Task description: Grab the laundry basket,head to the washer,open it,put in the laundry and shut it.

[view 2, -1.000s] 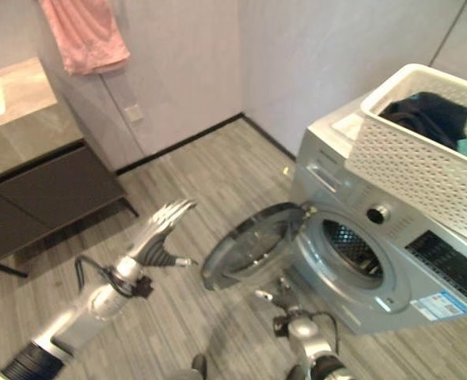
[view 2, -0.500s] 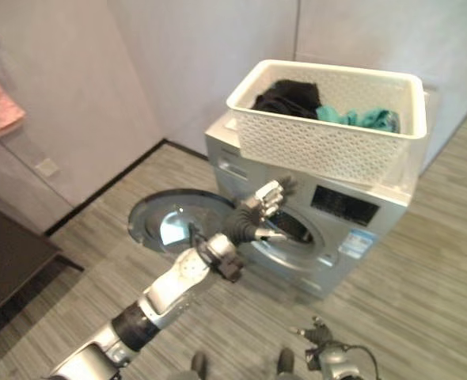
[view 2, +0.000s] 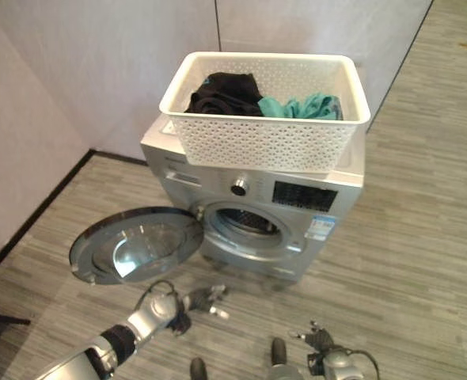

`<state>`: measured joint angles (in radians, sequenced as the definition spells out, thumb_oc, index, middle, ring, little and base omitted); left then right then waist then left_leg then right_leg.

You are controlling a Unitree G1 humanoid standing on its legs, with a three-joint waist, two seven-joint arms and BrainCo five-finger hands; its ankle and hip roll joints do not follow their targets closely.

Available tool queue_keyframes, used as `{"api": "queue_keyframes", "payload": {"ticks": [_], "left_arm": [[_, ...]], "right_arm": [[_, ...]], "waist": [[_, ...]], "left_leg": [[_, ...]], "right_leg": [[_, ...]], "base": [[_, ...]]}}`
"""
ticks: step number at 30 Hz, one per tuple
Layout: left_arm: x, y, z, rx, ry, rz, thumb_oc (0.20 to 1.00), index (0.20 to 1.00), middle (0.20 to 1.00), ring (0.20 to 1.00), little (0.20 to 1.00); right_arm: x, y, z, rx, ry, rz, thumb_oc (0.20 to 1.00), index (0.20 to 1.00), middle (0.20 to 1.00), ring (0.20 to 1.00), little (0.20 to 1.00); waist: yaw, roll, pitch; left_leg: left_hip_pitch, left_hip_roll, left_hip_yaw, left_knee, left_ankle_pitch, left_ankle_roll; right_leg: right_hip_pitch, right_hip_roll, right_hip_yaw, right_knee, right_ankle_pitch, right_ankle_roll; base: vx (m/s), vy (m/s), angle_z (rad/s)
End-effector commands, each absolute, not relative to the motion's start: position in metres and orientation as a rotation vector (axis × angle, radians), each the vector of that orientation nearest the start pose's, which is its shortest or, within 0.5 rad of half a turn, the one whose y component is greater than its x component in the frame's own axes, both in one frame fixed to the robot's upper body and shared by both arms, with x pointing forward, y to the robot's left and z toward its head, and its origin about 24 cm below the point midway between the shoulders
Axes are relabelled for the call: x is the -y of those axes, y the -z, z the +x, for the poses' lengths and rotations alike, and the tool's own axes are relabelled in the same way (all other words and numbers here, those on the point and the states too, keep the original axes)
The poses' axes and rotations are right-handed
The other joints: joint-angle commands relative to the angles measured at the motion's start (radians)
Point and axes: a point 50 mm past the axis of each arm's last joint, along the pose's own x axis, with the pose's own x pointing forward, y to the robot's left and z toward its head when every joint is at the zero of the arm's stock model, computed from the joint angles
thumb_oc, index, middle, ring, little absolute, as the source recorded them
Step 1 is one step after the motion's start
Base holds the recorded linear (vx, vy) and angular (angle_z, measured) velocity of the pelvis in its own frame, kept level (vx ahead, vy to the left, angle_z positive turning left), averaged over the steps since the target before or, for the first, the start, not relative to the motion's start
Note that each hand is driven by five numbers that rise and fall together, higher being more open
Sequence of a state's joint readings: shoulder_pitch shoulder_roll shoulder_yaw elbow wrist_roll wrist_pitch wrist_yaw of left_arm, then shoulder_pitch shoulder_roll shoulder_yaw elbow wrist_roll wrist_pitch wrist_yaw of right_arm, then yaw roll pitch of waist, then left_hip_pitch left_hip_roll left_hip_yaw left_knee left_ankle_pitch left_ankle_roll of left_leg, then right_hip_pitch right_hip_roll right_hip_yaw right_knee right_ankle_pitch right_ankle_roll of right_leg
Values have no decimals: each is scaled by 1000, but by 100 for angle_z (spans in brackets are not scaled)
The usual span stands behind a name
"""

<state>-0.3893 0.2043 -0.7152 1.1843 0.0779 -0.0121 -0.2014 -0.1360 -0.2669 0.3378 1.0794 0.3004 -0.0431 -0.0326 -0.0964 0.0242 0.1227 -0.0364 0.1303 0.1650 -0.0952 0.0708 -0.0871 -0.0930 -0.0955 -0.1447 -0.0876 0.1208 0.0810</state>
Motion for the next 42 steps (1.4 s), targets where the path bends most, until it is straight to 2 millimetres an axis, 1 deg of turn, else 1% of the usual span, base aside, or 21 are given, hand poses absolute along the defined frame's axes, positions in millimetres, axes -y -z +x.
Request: {"api": "queue_keyframes", "payload": {"ticks": [1,3,4,5,6,7,10,11,12,13,14,20,23,26,31,33,35,37,38,39,42], "left_arm": [[-181,90,267,-779,478,964,1000,1000,1000,1000,1000],[-213,79,275,-801,330,972,1000,1000,1000,1000,1000],[-234,72,277,-817,236,962,1000,1000,1000,1000,1000],[-247,65,280,-807,176,958,1000,1000,1000,1000,1000],[-264,53,286,-779,81,951,1000,1000,1000,1000,1000],[-273,45,289,-760,22,935,1000,1000,1000,1000,1000],[-290,24,300,-661,-140,824,1000,1000,1000,1000,1000],[-293,19,303,-637,-171,792,1000,1000,1000,1000,1000],[-293,19,303,-637,-171,792,1000,1000,1000,1000,1000],[-298,14,304,-615,-205,758,1000,1000,1000,1000,1000],[-307,4,307,-583,-260,705,1000,1000,1000,1000,1000],[-324,-22,316,-499,-363,728,1000,1000,1000,1000,1000],[-330,-19,311,-525,-364,781,1000,1000,1000,1000,1000],[-330,-18,310,-530,-368,785,1000,1000,1000,1000,1000],[-326,-8,304,-552,-348,790,1000,1000,1000,1000,1000],[-321,1,300,-566,-327,793,1000,1000,1000,1000,1000],[-314,12,294,-582,-292,796,1000,1000,1000,1000,1000],[-301,33,280,-611,-237,774,1000,1000,1000,1000,1000],[-285,56,263,-649,-179,737,1000,1000,1000,1000,1000],[-285,57,263,-649,-179,737,1000,1000,1000,1000,1000],[-262,96,220,-753,-128,618,1000,1000,1000,1000,1000]], "right_arm": [[205,117,201,-810,11,-154,1000,1000,1000,1000,1000],[203,110,207,-753,14,-128,1000,1000,1000,1000,1000],[202,107,208,-730,10,-119,1000,1000,1000,1000,1000],[200,105,210,-708,5,-115,1000,1000,1000,1000,1000],[199,102,211,-689,4,-112,1000,1000,1000,1000,1000],[198,100,213,-669,4,-109,1000,1000,1000,1000,1000],[198,92,219,-614,27,-92,1000,1000,1000,1000,1000],[198,92,219,-611,37,-87,1000,1000,1000,1000,1000],[198,92,219,-611,37,-87,1000,1000,1000,1000,1000],[197,91,220,-604,39,-79,1000,1000,1000,1000,1000],[197,90,220,-594,41,-75,1000,1000,1000,1000,1000],[190,87,223,-566,31,-67,1000,1000,1000,1000,1000],[187,87,224,-560,18,-73,1000,1000,1000,1000,1000],[186,86,224,-555,9,-77,1000,1000,1000,1000,1000],[189,86,222,-557,5,-96,1000,1000,1000,1000,1000],[192,87,220,-568,12,-103,1000,1000,1000,1000,1000],[195,89,218,-583,21,-102,1000,1000,1000,1000,1000],[201,93,213,-608,36,-108,1000,1000,1000,1000,1000],[207,96,208,-632,56,-111,1000,1000,1000,1000,1000],[207,96,208,-632,56,-111,1000,1000,1000,1000,1000],[222,102,197,-681,112,-105,1000,1000,1000,1000,1000]], "waist": [[-1,-57,87],[-5,-83,105],[-7,-96,113],[-8,-105,117],[-8,-117,122],[-7,-124,124],[-3,-140,142],[-2,-142,146],[-2,-142,146],[-1,-147,151],[-1,-154,156],[-1,-170,166],[0,-171,167],[0,-170,167],[5,-161,162],[10,-153,157],[15,-144,147],[23,-129,132],[34,-112,113],[34,-112,113],[52,-86,74]], "left_leg": [[-32,10,2,8,-58,6],[-71,14,-7,8,-45,3],[-91,17,-12,8,-39,1],[-107,17,-15,8,-35,1],[-127,18,-18,8,-28,-1],[-139,18,-22,8,-25,-1],[-172,17,-31,8,-15,-1],[-181,17,-33,8,-12,-2],[-181,17,-33,8,-11,-2],[-190,18,-36,8,-9,-3],[-202,17,-39,8,-6,-3],[-231,17,-47,8,1,-6],[-232,17,-45,8,1,-7],[-229,16,-44,8,-1,-5],[-215,12,-39,8,-7,-3],[-205,11,-37,8,-11,-2],[-191,9,-34,8,-16,-1],[-170,5,-32,8,-24,4],[-146,-2,-32,8,-34,9],[-146,-2,-32,8,-34,9],[-93,-16,-34,8,-53,19]], "right_leg": [[-1,4,-24,0,-124,20],[-39,7,-26,0,-110,21],[-58,8,-27,0,-103,23],[-72,9,-25,0,-98,23],[-90,10,-27,0,-93,25],[-100,10,-26,0,-89,26],[-129,7,-30,0,-80,31],[-135,6,-33,0,-79,32],[-135,6,-33,0,-79,32],[-143,5,-34,0,-77,33],[-153,5,-35,0,-73,35],[-180,6,-37,0,-64,41],[-181,4,-34,0,-63,42],[-179,4,-31,0,-62,42],[-167,2,-26,0,-63,42],[-157,0,-27,0,-67,42],[-144,-2,-27,0,-72,42],[-125,-4,-27,0,-78,42],[-101,-7,-26,0,-85,41],[-101,-7,-25,0,-85,41],[-51,-15,-26,0,-103,39]], "base": [[-120,-42,0],[-102,-37,7],[-78,-28,7],[-77,-27,-2],[-49,-18,-3],[-44,-14,-4],[-23,8,0],[0,0,0],[-19,14,3],[-25,11,10],[-29,8,11],[-16,0,7],[0,0,0],[0,0,0],[0,0,0],[0,0,0],[23,6,-1],[76,24,0],[71,24,2],[79,24,4],[110,22,0]]}}
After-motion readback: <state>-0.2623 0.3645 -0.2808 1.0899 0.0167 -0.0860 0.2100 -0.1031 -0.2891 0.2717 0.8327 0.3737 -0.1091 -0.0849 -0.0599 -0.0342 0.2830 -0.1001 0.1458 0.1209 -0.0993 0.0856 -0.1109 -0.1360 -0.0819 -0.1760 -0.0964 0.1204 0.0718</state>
